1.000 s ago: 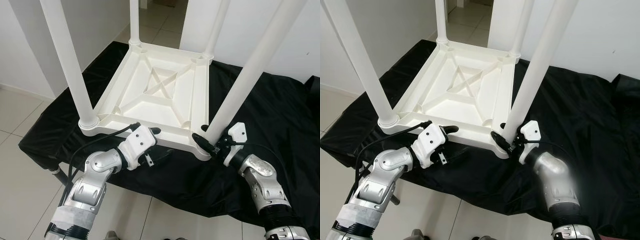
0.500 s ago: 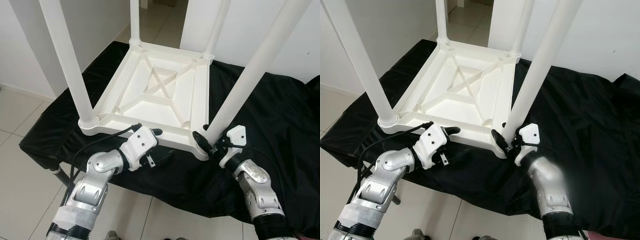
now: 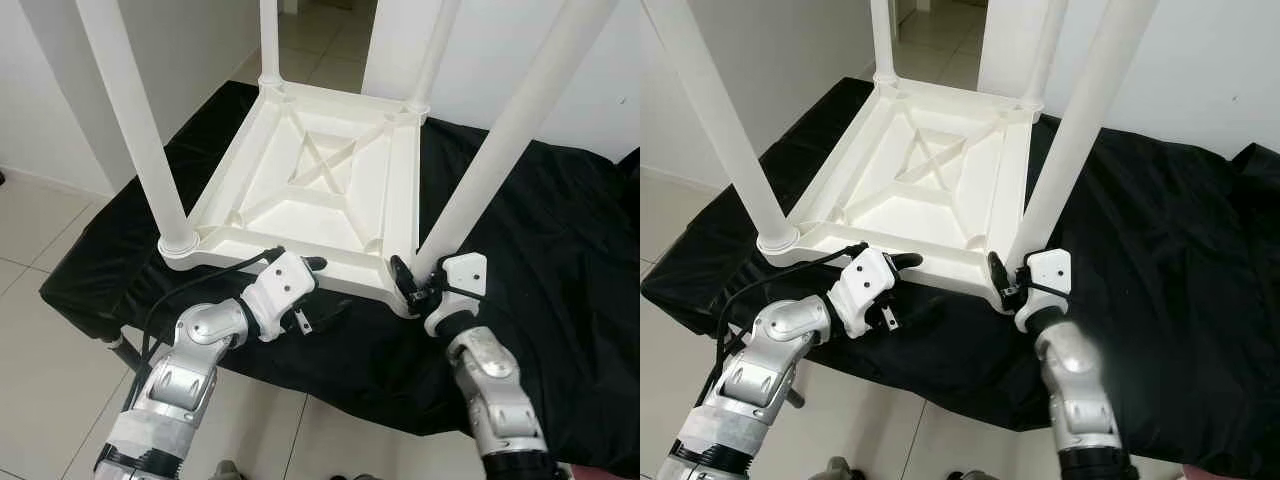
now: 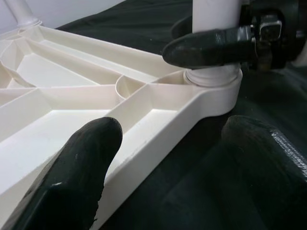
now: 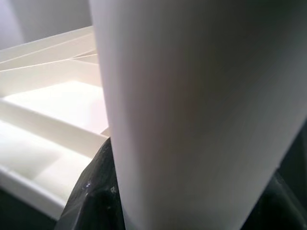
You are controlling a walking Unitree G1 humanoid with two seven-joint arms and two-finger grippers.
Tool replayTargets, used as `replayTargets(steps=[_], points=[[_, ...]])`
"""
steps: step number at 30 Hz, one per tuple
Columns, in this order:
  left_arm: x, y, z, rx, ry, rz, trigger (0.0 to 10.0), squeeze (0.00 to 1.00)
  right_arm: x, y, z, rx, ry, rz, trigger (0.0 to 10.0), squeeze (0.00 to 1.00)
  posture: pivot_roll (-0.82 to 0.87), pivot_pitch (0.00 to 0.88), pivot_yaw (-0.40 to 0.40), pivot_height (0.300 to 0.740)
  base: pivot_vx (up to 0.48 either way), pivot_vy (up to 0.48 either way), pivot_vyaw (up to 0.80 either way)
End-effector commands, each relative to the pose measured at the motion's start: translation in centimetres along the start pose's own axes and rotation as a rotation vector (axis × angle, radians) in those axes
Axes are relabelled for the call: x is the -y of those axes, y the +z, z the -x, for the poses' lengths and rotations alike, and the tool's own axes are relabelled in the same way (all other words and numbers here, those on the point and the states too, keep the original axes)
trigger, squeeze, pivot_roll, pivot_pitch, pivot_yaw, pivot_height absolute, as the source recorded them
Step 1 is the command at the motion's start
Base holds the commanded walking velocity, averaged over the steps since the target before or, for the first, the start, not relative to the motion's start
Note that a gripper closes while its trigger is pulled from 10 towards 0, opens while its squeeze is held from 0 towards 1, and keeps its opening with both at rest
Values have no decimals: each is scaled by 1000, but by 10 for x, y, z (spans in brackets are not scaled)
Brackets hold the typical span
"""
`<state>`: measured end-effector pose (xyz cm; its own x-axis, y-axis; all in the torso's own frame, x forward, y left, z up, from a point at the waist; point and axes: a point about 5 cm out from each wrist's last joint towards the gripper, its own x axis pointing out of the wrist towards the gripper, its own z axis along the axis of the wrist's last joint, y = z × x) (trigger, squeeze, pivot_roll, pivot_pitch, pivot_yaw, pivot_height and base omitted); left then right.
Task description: Building children table
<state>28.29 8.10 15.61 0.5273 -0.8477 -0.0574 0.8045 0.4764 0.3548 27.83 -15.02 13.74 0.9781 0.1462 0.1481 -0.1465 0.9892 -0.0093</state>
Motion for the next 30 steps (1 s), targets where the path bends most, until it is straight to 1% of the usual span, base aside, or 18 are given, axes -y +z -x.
replayTargets(steps=[1, 2, 3, 5, 7, 8, 9, 11, 17, 18, 21, 22, 24, 25, 27, 28, 29, 30], points=[[-3, 0, -1, 0, 59, 2, 10000, 0, -1, -2, 3, -19, -50, -4, 10000, 0, 11, 90, -22, 740, 0, 0, 0], [-4, 0, -2, 2, 62, 2, 10000, 0, -4, -4, 5, -31, -105, -11, 10000, 0, 11, 91, -22, 740, 0, 0, 0], [-4, 0, -2, 2, 62, 2, 10000, 0, -4, -4, 5, -31, -105, -11, 10000, 0, 11, 91, -22, 740, 0, 0, 0], [-5, 1, -3, 5, 64, 3, 10000, 0, -10, -7, 4, -56, -205, -32, 10000, 0, 12, 91, -25, 740, 0, 0, 0], [-5, 1, -3, 7, 65, 4, 10000, 0, -17, -8, 1, -69, -234, -61, 10000, 0, 11, 92, -26, 740, 0, 0, 0], [-4, 1, -4, 8, 65, 6, 10000, 0, -21, -6, -2, -62, -219, -81, 10000, 0, 11, 93, -27, 740, 0, 0, 0], [-4, 1, -4, 8, 65, 6, 10000, 0, -21, -6, -2, -62, -219, -81, 10000, 0, 11, 93, -27, 740, 0, 0, 0], [-3, 1, -4, 9, 63, 7, 10000, 0, -27, -2, -4, -56, -199, -93, 10000, 0, 13, 94, -31, 740, 0, 0, 0], [-3, 0, -3, 7, 68, 8, 10000, 0, -30, 1, -2, -40, -177, -83, 10000, 0, 17, 93, -39, 740, 0, 0, 0], [-3, 0, -3, 7, 70, 8, 10000, 0, -29, 2, -1, -33, -169, -86, 10000, 918, 18, 93, -41, 740, 0, 0, 0], [-3, 0, -3, 7, 70, 8, 10000, 0, -28, 2, -1, -30, -169, -88, 10000, 918, 18, 93, -41, 740, 0, 0, 0], [-3, 0, -3, 6, 73, 10, 10000, 0, -25, 4, 0, -17, -156, -90, 10000, 1000, 9, 90, -41, 740, 0, 0, 0], [-3, -1, -3, 5, 75, 11, 10000, 0, -23, 6, 0, -6, -139, -84, 10000, 1000, 9, 90, -41, 740, 0, 0, 0], [-2, -1, -3, 5, 74, 12, 10000, 0, -20, 8, 1, 8, -112, -75, 10000, 1000, 5, 89, -45, 740, 0, 0, 0], [-2, -1, -3, 5, 74, 12, 10000, 0, -20, 8, 1, 8, -112, -75, 10000, 1000, 5, 89, -45, 740, 0, 0, 0], [-2, -2, -3, 6, 73, 12, 10000, 0, -17, 10, 2, 13, -87, -66, 10000, 1000, 4, 88, -45, 740, 0, 0, 0], [-2, -2, -3, 6, 73, 12, 10000, 0, -17, 10, 2, 13, -87, -66, 10000, 1000, 4, 88, -45, 740, 0, 0, 0], [-1, -2, -4, 7, 71, 13, 10000, 0, -12, 11, 4, 20, -40, -53, 10000, 1000, 1, 84, -50, 740, 0, 0, 0]])
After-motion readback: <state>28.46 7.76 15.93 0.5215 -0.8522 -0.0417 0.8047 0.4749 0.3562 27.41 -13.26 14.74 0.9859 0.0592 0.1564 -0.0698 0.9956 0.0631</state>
